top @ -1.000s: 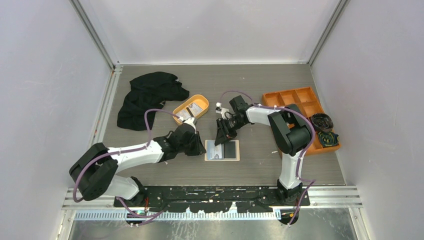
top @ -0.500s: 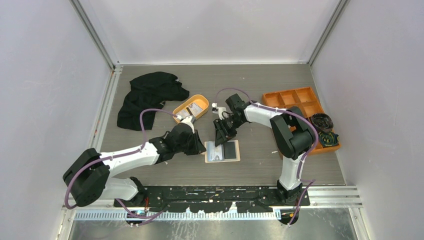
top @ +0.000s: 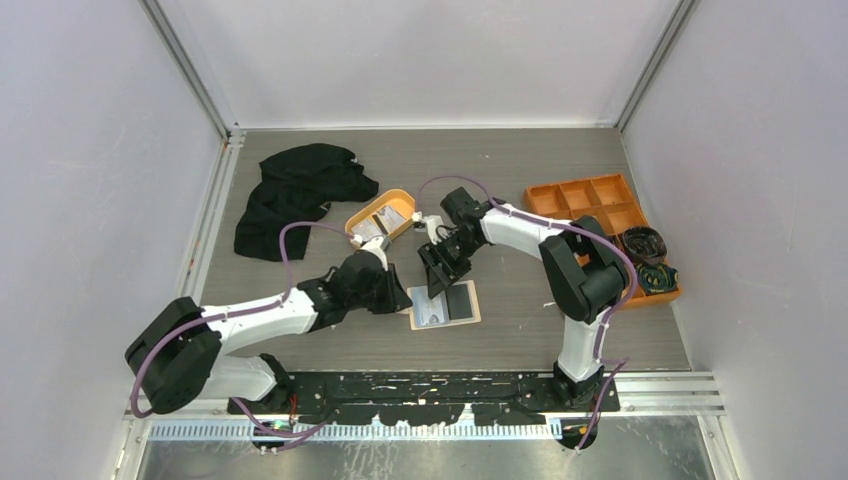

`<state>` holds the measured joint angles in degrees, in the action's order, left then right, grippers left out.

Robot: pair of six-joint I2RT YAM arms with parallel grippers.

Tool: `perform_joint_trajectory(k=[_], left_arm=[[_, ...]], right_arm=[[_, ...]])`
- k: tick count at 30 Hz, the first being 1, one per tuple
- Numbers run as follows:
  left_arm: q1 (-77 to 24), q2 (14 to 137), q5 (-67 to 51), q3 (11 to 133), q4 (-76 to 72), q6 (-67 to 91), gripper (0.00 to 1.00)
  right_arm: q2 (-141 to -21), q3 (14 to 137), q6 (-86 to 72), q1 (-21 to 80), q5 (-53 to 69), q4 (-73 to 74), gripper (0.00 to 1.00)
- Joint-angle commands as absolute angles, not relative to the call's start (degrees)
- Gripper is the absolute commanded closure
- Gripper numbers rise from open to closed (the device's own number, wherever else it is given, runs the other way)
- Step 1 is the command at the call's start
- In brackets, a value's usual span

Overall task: Put the credit cards into the card holder
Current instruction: Insert the credit card into the card holder.

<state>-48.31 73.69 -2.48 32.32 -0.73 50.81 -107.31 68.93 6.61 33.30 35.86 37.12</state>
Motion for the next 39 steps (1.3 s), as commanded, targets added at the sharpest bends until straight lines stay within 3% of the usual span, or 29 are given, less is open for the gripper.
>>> perform_joint_trajectory(k=[1, 6, 8, 11, 15, 27, 39], left_arm=[[-48.43, 70.74, -3.21, 30.90, -6.06, 50.59, 0.85], [-48.48, 68.28, -2.81, 28.98, -8.61, 50.09, 0.79], [-48.44, 67.09, -2.37, 28.06, -10.00, 49.88, 0.70], [-48.36, 65.59, -2.38, 25.78, -13.90, 50.54, 0.54], [-48.01, 64.99, -2.42, 23.34, -18.14, 52.62, 0.50], [-47.81, 70.72, -3.29, 19.92, -27.04, 57.39, 0.57], [-47.77, 69.89, -3.65, 19.17, -28.67, 56.54, 0.57]], right_arm=[[-102.99, 72.49, 11.38, 33.20, 34.55, 40.10, 0.40], [-100.67, 72.43, 16.09, 33.13, 34.21, 41.09, 0.44], [-99.62, 71.48, 17.93, 33.11, 32.87, 39.98, 0.53], [-100.03, 70.85, 18.68, 33.13, 29.86, 38.99, 0.74], [-103.00, 71.21, 16.63, 33.22, 29.76, 39.44, 0.87], [-111.09, 73.77, 12.81, 34.86, 32.72, 41.40, 0.90], [-108.27, 77.01, 18.38, 33.52, 34.96, 47.41, 0.87]])
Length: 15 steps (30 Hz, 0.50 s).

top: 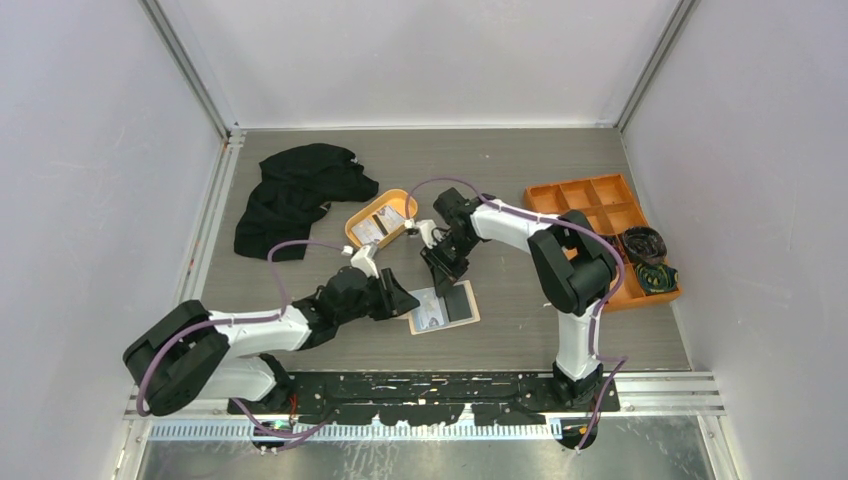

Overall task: Put the credit cards into the card holder
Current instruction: Insert the credit card into the card holder.

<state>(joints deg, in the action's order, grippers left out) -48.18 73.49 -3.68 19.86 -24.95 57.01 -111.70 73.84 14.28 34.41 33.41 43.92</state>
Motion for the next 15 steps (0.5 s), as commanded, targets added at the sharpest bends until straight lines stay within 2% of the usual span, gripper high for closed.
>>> perform_joint_trajectory(k=[1, 5, 7, 15], left_arm=[[-47.75, 68.29, -3.29, 19.16, -27.49, 56.13, 0.57], [-47.73, 61.23, -2.21, 19.19, -22.95, 54.69, 0.55], [-47.72, 57.52, -1.90, 19.16, -21.44, 54.39, 0.51], [-47.72, 45.43, -0.44, 12.48, -23.17, 58.27, 0.11]], right_arm=[[-106.97, 76.99, 19.62, 33.18, 34.90, 48.09, 0.86], [-100.01, 76.89, 24.16, 32.09, 35.84, 50.32, 0.81], [-96.38, 76.44, 25.07, 32.00, 36.51, 50.20, 0.79], [-81.44, 73.02, 23.44, 29.20, 38.38, 45.34, 0.69]])
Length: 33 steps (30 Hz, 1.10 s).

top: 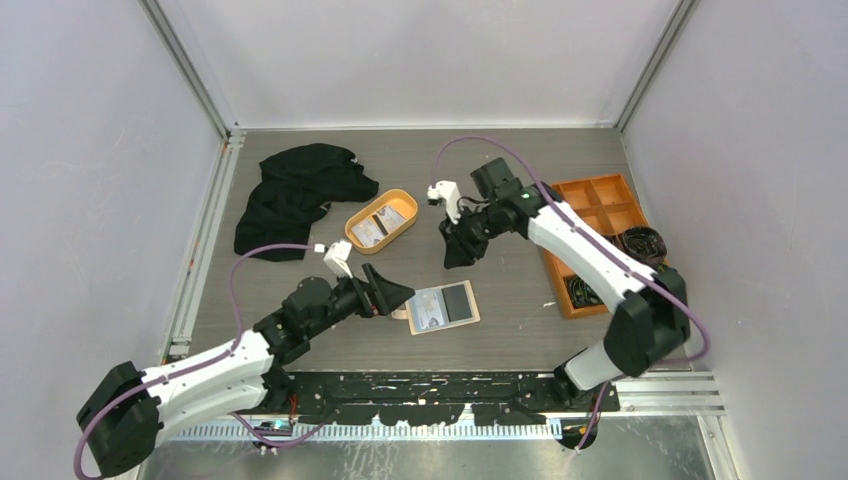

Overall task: Put the credit cards into the card holder
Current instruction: Insert the credit card into the card holder, then turn over the card slot in the card holder.

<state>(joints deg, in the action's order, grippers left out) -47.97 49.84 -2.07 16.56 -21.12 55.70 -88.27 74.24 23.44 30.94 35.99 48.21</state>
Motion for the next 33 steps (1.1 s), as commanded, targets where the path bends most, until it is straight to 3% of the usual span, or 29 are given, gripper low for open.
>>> perform_joint_trajectory(k=[1, 4, 6, 8, 9, 16, 23, 28, 33], left_arm=[[-47.72, 44.37, 1.25, 11.05, -24.21, 59.37, 0.08], [-47.67, 41.12, 1.62, 9.02, -25.41, 61.80, 0.08], [-47.77, 39.22, 1.35, 9.46, -22.52, 62.25, 0.08], [-47.69, 37.93, 0.84, 10.28, -20.67, 62.20, 0.09], [-47.68, 37.57, 0.65, 10.47, -20.36, 62.20, 0.09], [-47.77, 38.00, -0.53, 10.11, -21.87, 62.71, 0.10], [-47.70, 38.40, -2.11, 8.79, -21.66, 63.71, 0.11], [-47.73, 37.14, -1.04, 9.00, -18.92, 62.16, 0.13], [-47.73, 34.53, -0.47, 8.71, -16.15, 61.21, 0.16]], right_arm=[[-79.47, 72.50, 22.87, 28.59, 38.38, 44.23, 0.68], [-73.28, 70.48, 19.53, 26.41, 38.02, 40.23, 0.58], [-69.22, 68.34, 18.05, 25.50, 37.03, 36.10, 0.37], [-66.02, 65.44, 17.84, 25.32, 37.06, 30.30, 0.07], [-65.35, 63.66, 17.65, 25.31, 38.42, 27.67, 0.01], [-69.22, 59.26, 12.33, 25.16, 55.62, 21.42, 0.00], [-68.72, 47.92, 14.74, 25.09, 56.43, 12.45, 0.00], [-73.38, 48.89, 18.96, 26.42, 55.45, 16.14, 0.01], [-79.85, 51.88, 22.95, 30.42, 46.57, 21.05, 0.16]])
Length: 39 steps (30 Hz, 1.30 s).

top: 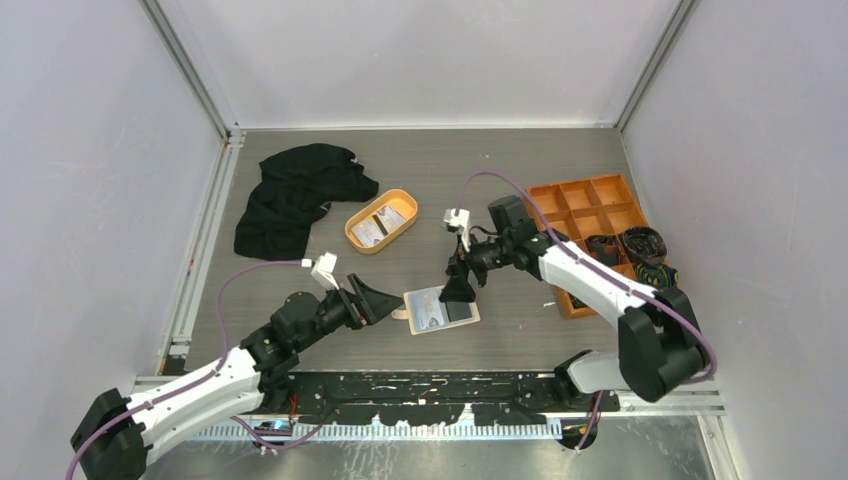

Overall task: Put the credit cards into the card holder
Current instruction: Turn over the card slot in the card holder.

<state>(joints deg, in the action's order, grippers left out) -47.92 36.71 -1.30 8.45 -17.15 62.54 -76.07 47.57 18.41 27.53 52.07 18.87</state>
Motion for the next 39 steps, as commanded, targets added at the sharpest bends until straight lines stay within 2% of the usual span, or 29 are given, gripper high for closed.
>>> perform_joint_trajectory(k=[1, 3, 6, 8, 13, 28, 39], left_arm=[[-47.72, 34.25, -0.44, 8.70, -15.72, 61.19, 0.17], [-47.72, 33.94, -0.44, 9.06, -14.38, 61.09, 0.20], [-47.72, 34.79, -0.43, 9.24, -13.67, 61.96, 0.26], [-47.73, 36.51, -0.57, 8.94, -14.68, 63.50, 0.34], [-47.73, 44.17, -2.70, 10.02, -19.45, 65.86, 0.44], [-49.91, 63.96, -2.87, 17.17, -26.92, 64.57, 0.56], [-55.71, 61.48, 5.31, 18.94, -22.48, 63.51, 0.62]], right_arm=[[-81.82, 53.10, 24.05, 31.49, 44.66, 23.07, 0.21], [-85.62, 56.07, 25.00, 33.63, 41.15, 26.31, 0.35], [-89.82, 59.53, 24.20, 35.97, 37.24, 29.74, 0.49], [-91.03, 60.18, 23.84, 36.72, 35.72, 30.42, 0.61], [-91.62, 59.59, 24.27, 37.08, 34.76, 30.75, 0.78], [-97.92, 61.74, 25.55, 38.14, 33.84, 33.86, 0.84], [-101.65, 63.35, 23.37, 39.45, 33.63, 34.00, 0.85]])
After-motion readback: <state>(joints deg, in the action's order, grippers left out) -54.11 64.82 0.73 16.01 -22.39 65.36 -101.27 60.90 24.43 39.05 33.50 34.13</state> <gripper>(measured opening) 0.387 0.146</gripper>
